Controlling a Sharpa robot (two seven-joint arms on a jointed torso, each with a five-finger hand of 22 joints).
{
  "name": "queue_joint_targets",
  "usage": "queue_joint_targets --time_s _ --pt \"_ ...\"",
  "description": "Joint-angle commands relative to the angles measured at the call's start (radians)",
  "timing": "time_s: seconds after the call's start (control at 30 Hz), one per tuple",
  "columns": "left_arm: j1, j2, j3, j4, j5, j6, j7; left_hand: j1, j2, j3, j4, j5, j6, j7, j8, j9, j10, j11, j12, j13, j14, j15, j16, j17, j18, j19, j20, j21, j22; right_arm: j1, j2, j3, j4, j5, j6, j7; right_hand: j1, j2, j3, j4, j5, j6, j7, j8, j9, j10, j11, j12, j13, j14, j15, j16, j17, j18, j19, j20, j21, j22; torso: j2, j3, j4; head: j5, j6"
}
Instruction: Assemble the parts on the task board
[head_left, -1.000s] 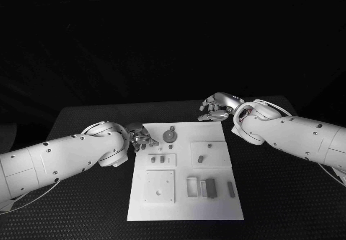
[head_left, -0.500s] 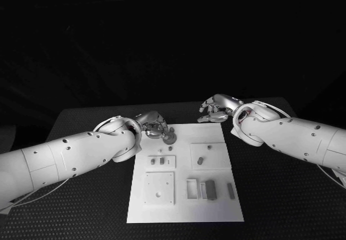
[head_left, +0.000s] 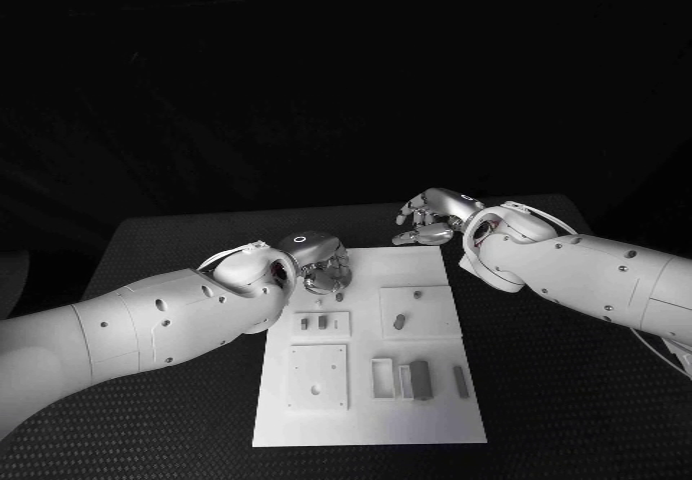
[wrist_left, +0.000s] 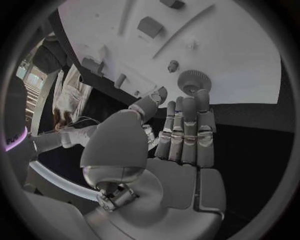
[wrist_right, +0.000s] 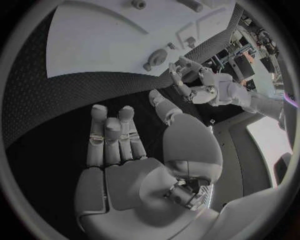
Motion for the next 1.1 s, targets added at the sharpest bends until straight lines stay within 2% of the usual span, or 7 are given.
queue_joint_targets --time_s 0.03,0.2,0.47,0.67,0.9,1.1 --pt "-0.009 0.007 0.000 -0.002 -0.093 0.030 0.020 0.003 -0.009 -0.008 0.000 -0.005 0.012 0.001 -0.005 -0.005 0.003 0.001 -0.013 -0.006 0.008 0.001 0.021 0.010 0.041 0.012 -0.002 0.014 0.016 -0.001 0.000 0.000 0.002 -0.002 0.008 0.010 -0.009 0.001 0.000 0.005 0.003 -0.012 0.017 0.007 -0.001 -0.007 0.002 0.004 -0.001 0.005 -0.005 0.002 -0.002 0.012 0.001 -0.005 -0.005 0.015 0.000 -0.0003 0.0018 -0.001 -0.002" --pt "-0.018 0.012 0.000 -0.001 -0.096 0.053 0.019 -0.007 -0.012 -0.011 0.005 -0.005 0.021 0.004 -0.004 -0.013 0.022 -0.002 -0.032 -0.014 0.023 -0.003 0.067 0.030 0.055 0.035 -0.004 0.043 0.051 -0.001 0.001 0.000 0.002 -0.002 0.008 0.010 -0.009 0.001 0.000 0.005 0.003 -0.012 0.017 0.007 -0.001 -0.007 0.002 0.004 -0.001 0.005 -0.005 0.002 -0.002 0.012 0.001 -0.005 -0.005 0.015 0.000 -0.0005 0.0011 -0.003 -0.003" --pt "-0.021 0.014 0.000 -0.011 -0.099 0.086 0.011 -0.025 -0.020 -0.015 0.011 -0.005 0.020 0.005 -0.008 -0.021 0.039 -0.005 -0.045 -0.018 0.028 -0.006 0.098 0.040 0.062 0.046 -0.007 0.060 0.079 -0.001 -0.001 0.000 0.004 -0.002 0.008 0.010 -0.009 0.001 0.000 0.004 0.003 -0.012 0.017 0.007 -0.001 -0.007 0.002 0.005 -0.002 0.005 -0.005 0.002 -0.002 0.012 0.001 -0.005 -0.005 0.015 0.000 0.0003 0.0012 -0.004 -0.006" --pt "-0.027 0.022 0.000 -0.025 -0.103 0.080 0.007 -0.026 -0.022 -0.013 0.012 -0.005 0.013 0.006 -0.012 -0.025 0.036 -0.004 -0.055 -0.022 0.026 -0.005 0.104 0.041 0.064 0.046 -0.006 0.062 0.086 -0.001 -0.001 0.001 0.006 -0.002 0.007 0.010 -0.009 0.001 0.000 0.004 0.003 -0.012 0.017 0.007 -0.001 -0.007 0.002 0.005 -0.002 0.005 -0.005 0.002 -0.002 0.012 0.002 -0.005 -0.005 0.015 -0.001 -0.0002 0.0020 -0.006 -0.006" --pt "-0.035 0.031 0.000 -0.044 -0.104 0.080 0.008 -0.025 -0.022 -0.009 0.013 -0.004 0.005 0.007 -0.017 -0.030 0.029 0.000 -0.067 -0.027 0.026 -0.002 0.111 0.041 0.067 0.048 -0.004 0.065 0.094 -0.001 -0.002 0.001 0.007 -0.002 0.008 0.010 -0.009 0.002 -0.001 0.004 0.003 -0.012 0.017 0.007 -0.001 -0.007 0.002 0.005 -0.002 0.005 -0.005 0.003 -0.002 0.012 0.002 -0.005 -0.005 0.015 0.000 0.0002 -0.0002 -0.006 -0.006" --pt "-0.038 0.035 0.000 -0.055 -0.104 0.074 0.010 -0.019 -0.013 -0.001 0.015 -0.001 0.005 0.009 -0.017 -0.033 0.038 -0.002 -0.071 -0.028 0.034 -0.003 0.124 0.043 0.073 0.058 -0.004 0.072 0.103 -0.001 -0.003 0.001 0.010 -0.002 0.008 0.010 -0.009 0.002 -0.001 0.004 0.003 -0.012 0.017 0.007 -0.001 -0.006 0.002 0.005 -0.002 0.006 -0.005 0.003 -0.002 0.012 0.002 -0.005 -0.005 0.015 0.000 0.0005 0.0004 -0.009 -0.008"
